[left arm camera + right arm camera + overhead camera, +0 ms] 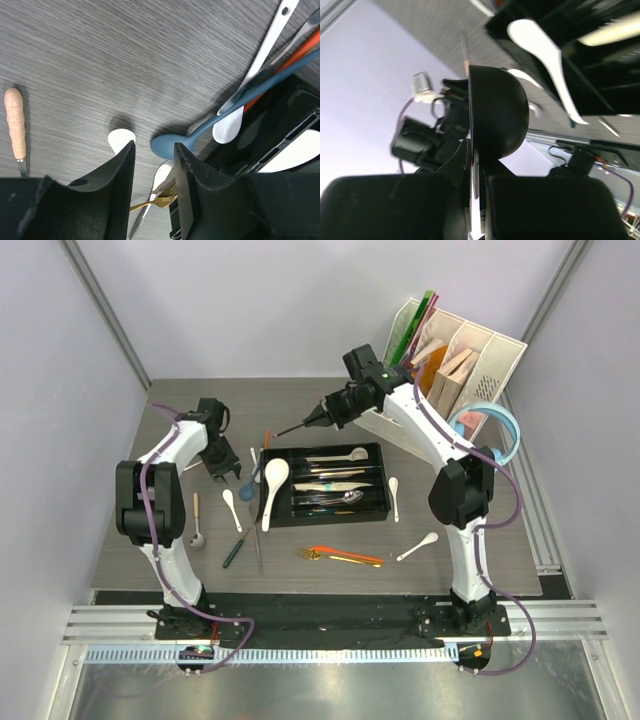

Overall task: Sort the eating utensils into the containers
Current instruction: Place the spoon in the storage box.

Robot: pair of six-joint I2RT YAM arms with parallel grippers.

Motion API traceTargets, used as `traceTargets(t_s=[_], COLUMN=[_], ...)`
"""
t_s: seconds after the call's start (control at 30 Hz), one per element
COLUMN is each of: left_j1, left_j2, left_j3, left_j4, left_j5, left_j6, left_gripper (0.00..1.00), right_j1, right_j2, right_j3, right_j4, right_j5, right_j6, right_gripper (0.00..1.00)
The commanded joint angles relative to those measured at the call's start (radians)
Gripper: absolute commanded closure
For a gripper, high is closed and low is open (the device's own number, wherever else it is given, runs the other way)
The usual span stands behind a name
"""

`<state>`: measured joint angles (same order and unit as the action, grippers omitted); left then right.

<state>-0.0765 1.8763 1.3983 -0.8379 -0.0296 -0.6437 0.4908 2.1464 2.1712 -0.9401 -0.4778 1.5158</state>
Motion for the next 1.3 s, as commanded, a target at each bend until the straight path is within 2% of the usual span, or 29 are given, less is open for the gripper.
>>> traceTargets(t_s=[0.0,0.2,0.33,0.47,0.77,1.0,1.27], left_j1=[0.014,0.017,0.018,0.018,0.023,0.023,0.023], left_j2=[-0.017,-0.016,-0.028,-0.040,-0.058,-0.054,-0.052], left_j3=[-0.015,-0.016,-0.027,-0.041,-0.056,-0.059,-0.067], left_j4=[0.028,0.034,0.034,0.034,0.034,0.037,0.039], left_j5=[0.023,0.023,0.023,0.022,0.017,0.023,0.023], left_j6=[0.003,-0.002,-0.001,0.003,0.006,0.004,0.004], left_gripper=[0.63,0.63,0.63,0.63,0.62,0.62,0.62], right_j1=[0.006,0.017,0.023,0.028,0.003,-0.009,-0.018], right_j2=[-0.105,-0.083,-0.054,-0.057,0.020,0.087,0.151], right_j3=[-0.057,-0.047,-0.082,-0.162,-0.151,-0.084,-0.056], right_j4=[-0.124,-0.158,-0.134,-0.020,-0.052,-0.187,-0.197], right_j5=[0.125,0.277,0.300,0.317,0.393,0.418,0.435], right_j6=[0.047,0.101,0.214,0.320,0.270,0.290,0.282], right_gripper=[0.99,0.99,0.99,0.99,0.99,0.99,0.99])
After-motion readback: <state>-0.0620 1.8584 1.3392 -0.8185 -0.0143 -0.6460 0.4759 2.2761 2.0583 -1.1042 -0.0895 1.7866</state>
